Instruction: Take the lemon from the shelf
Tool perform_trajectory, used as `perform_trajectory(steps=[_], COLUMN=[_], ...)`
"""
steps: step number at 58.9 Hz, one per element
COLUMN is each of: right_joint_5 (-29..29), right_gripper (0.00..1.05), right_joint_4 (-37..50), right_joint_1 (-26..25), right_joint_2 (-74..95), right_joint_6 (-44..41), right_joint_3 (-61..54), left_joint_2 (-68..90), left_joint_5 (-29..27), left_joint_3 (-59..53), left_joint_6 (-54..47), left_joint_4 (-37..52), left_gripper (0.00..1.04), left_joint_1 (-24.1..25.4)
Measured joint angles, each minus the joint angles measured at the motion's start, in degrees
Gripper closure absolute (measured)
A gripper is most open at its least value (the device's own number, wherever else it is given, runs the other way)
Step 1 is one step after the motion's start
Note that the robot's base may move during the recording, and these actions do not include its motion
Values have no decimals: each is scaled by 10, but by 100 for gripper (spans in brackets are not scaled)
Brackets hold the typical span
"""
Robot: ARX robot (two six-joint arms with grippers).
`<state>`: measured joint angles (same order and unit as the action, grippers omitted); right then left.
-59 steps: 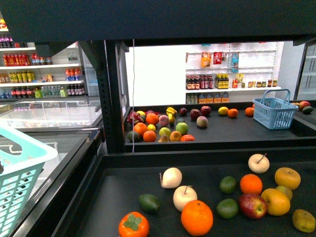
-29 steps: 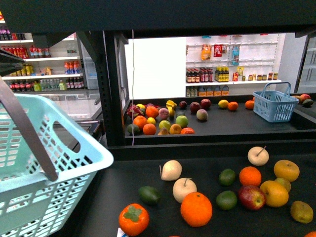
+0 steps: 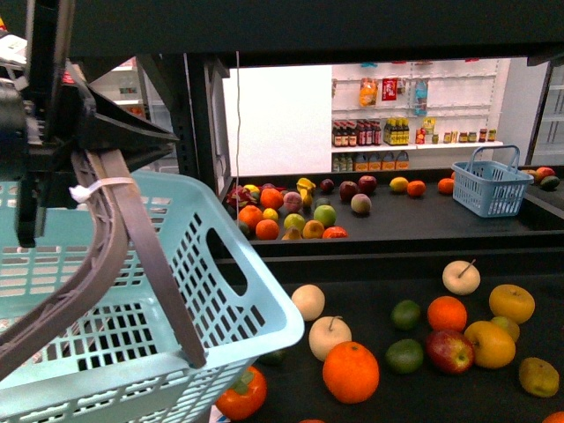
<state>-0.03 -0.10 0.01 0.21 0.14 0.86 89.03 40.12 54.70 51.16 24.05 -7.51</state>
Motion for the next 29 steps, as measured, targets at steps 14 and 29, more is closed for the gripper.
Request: perform_trajectory(steps=[14, 29], right_joint_5=[0, 0], right_gripper=[7, 7], right_joint_4=[0, 0], right_joint_1=[0, 0], right_joint_2=[0, 0], right_joint_6=[0, 0], right_joint_3=[0, 0], left_joint_2=[59, 127], left_joint_5=[12, 14], left_joint_3=[48, 103], left_joint_6=[-31, -42], left_joint_4=[9, 12], left_gripper=[98, 98], left_joint_1=[-46, -75])
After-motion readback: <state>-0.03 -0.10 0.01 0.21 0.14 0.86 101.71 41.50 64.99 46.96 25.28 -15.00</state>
